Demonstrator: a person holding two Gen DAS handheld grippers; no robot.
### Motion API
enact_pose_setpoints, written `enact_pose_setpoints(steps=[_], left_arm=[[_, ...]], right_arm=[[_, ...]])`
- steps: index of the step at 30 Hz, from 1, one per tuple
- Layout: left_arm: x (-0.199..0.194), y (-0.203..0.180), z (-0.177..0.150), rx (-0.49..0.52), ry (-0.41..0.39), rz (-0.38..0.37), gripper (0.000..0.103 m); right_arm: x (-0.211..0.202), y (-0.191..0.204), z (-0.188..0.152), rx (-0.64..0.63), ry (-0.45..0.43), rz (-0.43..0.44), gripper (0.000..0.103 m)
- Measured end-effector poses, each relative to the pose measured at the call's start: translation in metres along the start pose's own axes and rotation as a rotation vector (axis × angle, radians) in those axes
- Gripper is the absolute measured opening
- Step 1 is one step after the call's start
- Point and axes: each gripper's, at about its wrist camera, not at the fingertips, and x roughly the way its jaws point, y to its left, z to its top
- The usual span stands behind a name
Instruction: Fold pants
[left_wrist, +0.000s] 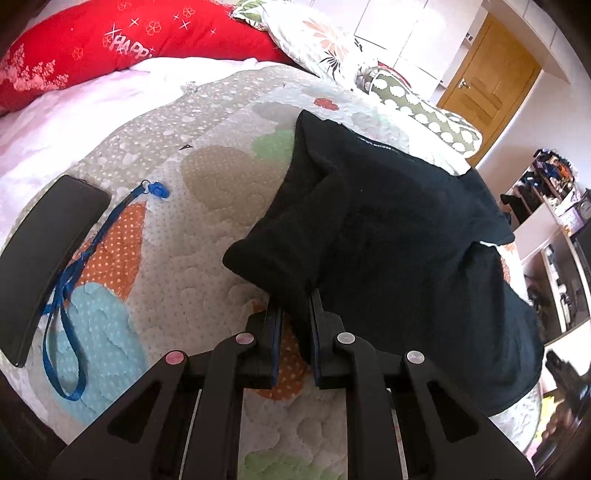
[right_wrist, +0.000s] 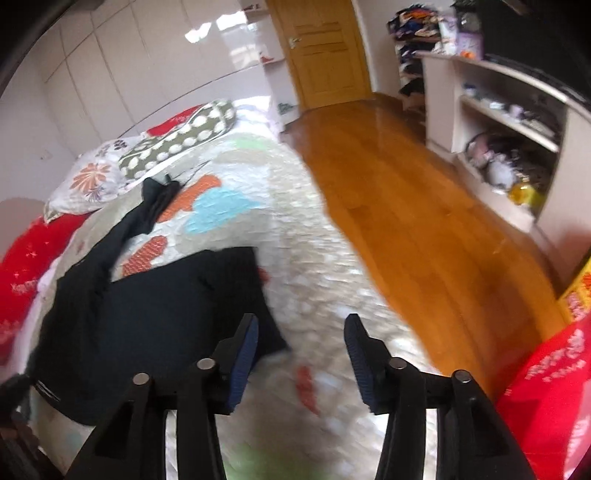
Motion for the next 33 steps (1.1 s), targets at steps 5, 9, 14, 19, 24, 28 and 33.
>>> enact_pose_setpoints(steps=[5,9,14,19,24,28,33], left_arm=[[0.003,0.004,-0.001,-0.013,0.011,-0.001,0.012],[-0.009,0.0,-0.004,0.006,-0.017,-0.008,0.012],[-0.009,-0.003,-0.014,0.027,-0.021,0.008,0.012],[-0.021,0.005,-0.017,0.009,-0.005,-0.014,0.012],[-0.049,0.007,-0.015,0.08,-0.056,0.065,0.019],[-0.056,0.005,-0.008,0.083,-0.097,0.046,0.048],[-0.043,-0.01,0.003,0.086,-0.094,0.029,0.048]], right_arm=[[0.04,0.021,-0.001,0.0,0.054,0.126,0.038],[0.007,0.024,-0.001,-0.029,-0.03,0.147,0.017],[0.0,0.025,-0.009,-0.081,-0.014,0.021,0.017],[0.009,0.027,-0.014,-0.092,0.036,-0.087,0.028],[-0.028,0.039,-0.004,-0.113,-0.086,-0.14,0.044],[-0.033,0.074,-0.002,-0.176,-0.081,0.051,0.048],[-0.011,0.129,-0.021,-0.29,-0.001,0.207,0.048]])
